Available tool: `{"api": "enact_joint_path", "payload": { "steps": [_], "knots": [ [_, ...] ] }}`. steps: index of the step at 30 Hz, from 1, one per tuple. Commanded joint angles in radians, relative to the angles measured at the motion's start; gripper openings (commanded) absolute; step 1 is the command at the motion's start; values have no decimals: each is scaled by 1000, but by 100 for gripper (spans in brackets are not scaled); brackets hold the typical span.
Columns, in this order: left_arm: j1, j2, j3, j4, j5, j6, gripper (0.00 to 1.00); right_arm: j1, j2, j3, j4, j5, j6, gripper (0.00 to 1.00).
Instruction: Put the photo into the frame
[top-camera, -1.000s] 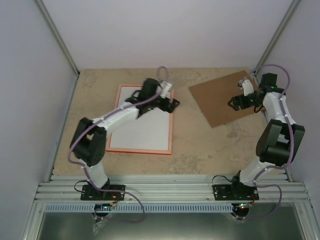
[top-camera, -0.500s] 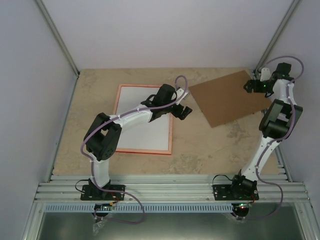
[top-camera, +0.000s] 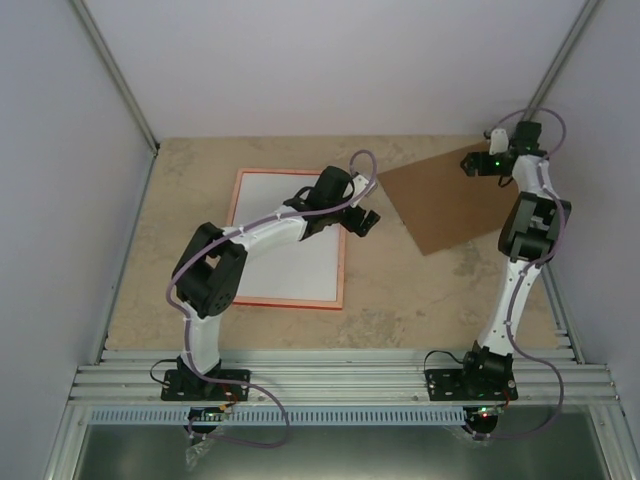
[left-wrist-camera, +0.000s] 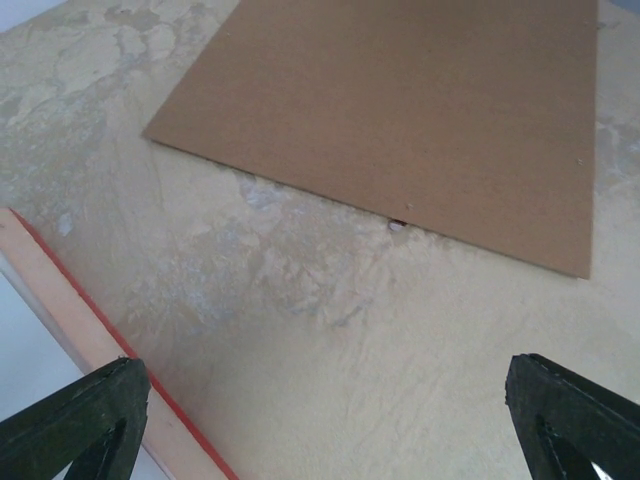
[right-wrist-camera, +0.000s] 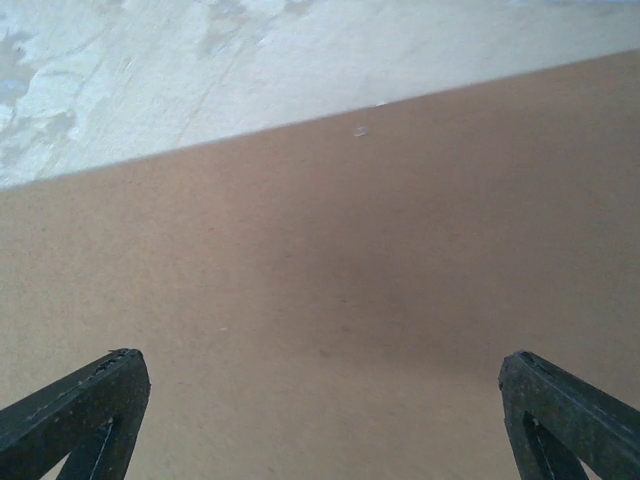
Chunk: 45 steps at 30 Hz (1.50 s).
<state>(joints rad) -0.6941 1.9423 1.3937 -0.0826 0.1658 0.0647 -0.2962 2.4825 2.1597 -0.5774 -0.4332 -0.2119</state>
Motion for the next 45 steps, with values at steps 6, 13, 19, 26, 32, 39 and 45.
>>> {"api": "enact_joint_path", "payload": {
  "steps": [6,13,19,26,32,39,45],
  "knots": [
    [31,78,75,9,-3,49,99,91,75,-69,-146,17,-11,87],
    [33,66,14,50,64,-18,99,146,-10,-309,-244,-49,53,81],
    [33,65,-41,79,181,-305,99,172,-92,-559,-269,-171,146,80],
    [33,91,-54,80,225,-556,99,229,-281,-862,-126,-236,192,81],
    [38,154,9,-55,154,-707,99,270,-422,-1028,-44,-361,244,84],
    [57,75,-93,-110,54,-712,99,254,-548,-986,-87,-454,154,84],
    [94,29,-186,-176,-25,-695,99,127,-555,-867,-198,-254,-4,87]
  ]
}}
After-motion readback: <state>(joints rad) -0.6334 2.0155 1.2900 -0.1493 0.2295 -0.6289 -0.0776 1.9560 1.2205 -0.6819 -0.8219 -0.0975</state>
